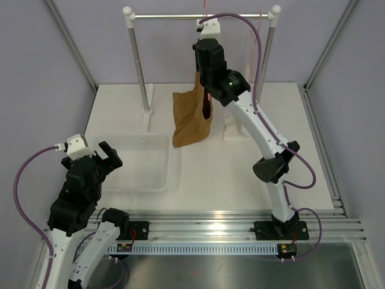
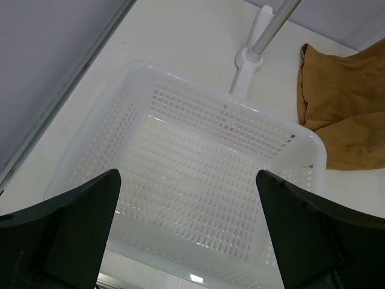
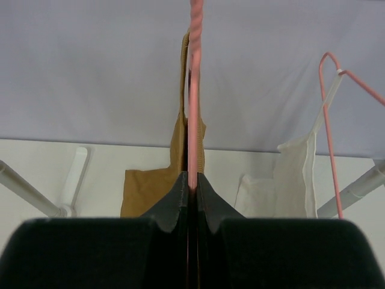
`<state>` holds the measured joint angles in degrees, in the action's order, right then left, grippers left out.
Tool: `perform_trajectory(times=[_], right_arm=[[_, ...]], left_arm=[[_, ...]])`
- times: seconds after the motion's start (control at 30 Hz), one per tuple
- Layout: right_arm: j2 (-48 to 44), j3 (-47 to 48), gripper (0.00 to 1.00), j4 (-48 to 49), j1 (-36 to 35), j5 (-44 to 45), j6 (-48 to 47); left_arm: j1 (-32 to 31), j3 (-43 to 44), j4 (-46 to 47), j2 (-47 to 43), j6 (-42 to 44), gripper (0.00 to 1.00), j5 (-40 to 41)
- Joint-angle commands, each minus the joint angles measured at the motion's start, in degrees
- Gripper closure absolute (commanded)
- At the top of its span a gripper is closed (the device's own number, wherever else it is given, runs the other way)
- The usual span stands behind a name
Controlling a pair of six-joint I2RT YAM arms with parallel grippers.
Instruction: Remove the tank top from the hanger
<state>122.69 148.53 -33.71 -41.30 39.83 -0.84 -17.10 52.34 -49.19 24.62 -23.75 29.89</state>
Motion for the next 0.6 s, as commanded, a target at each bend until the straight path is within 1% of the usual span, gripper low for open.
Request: perform_trajectory(times=[0.0, 0.17, 0.2, 0.3, 0.57], right_arm=[[-7.3, 0.2, 1.0, 4.3, 0.1, -0.9, -0.9], [-12.5, -5.6, 1.0, 4.7, 0.0, -4.1, 0.5], [-13.2, -6.3, 1.0, 4.0, 0.0, -4.8, 2.8], [-16.2, -9.3, 1.0, 1.7, 0.0, -6.9, 5.2], [-29.6, -27.1, 1.0, 2.4, 0.0, -12.6, 8.7]], left_arm=[[0.3, -0.1, 3.0, 0.7, 1.0, 0.01, -0.8], [0.3, -0.1, 3.0, 0.9, 1.0, 0.01, -0.9], [0.3, -0.1, 3.1, 0.8, 1.0, 0.01, -0.8], [0.3, -0.1, 3.0, 0.9, 1.0, 0.01, -0.7], [0.3, 0.4, 2.7, 1.3, 0.9, 0.01, -0.4]])
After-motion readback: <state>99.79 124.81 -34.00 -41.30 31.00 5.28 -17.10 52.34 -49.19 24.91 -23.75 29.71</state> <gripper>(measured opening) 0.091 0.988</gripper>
